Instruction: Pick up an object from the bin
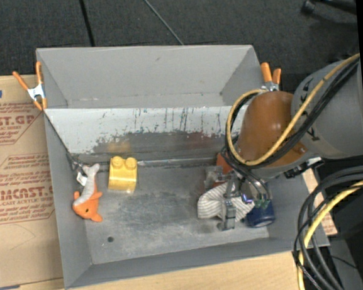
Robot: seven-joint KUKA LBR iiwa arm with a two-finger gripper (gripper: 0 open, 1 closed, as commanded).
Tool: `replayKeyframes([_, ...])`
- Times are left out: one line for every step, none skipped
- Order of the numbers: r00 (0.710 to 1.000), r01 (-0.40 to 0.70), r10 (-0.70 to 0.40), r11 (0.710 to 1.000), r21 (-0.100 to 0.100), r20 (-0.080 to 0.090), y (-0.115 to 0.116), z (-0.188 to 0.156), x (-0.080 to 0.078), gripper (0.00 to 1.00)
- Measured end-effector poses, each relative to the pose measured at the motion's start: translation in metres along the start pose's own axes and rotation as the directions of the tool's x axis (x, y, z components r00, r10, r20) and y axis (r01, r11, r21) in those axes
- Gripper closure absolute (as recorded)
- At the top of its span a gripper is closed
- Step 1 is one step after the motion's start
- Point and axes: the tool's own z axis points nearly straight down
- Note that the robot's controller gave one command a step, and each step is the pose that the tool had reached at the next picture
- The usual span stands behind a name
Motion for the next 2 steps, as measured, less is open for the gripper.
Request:
replayKeyframes([0.999, -0.050, 0.050, 0.999, -0.003, 0.005, -0.001, -0.004, 0.009, 0.00])
replayKeyframes([0.998, -0.058, 0.058, 0.998, -0.002, 0.036, -0.016, 0.020, -0.007, 0.00])
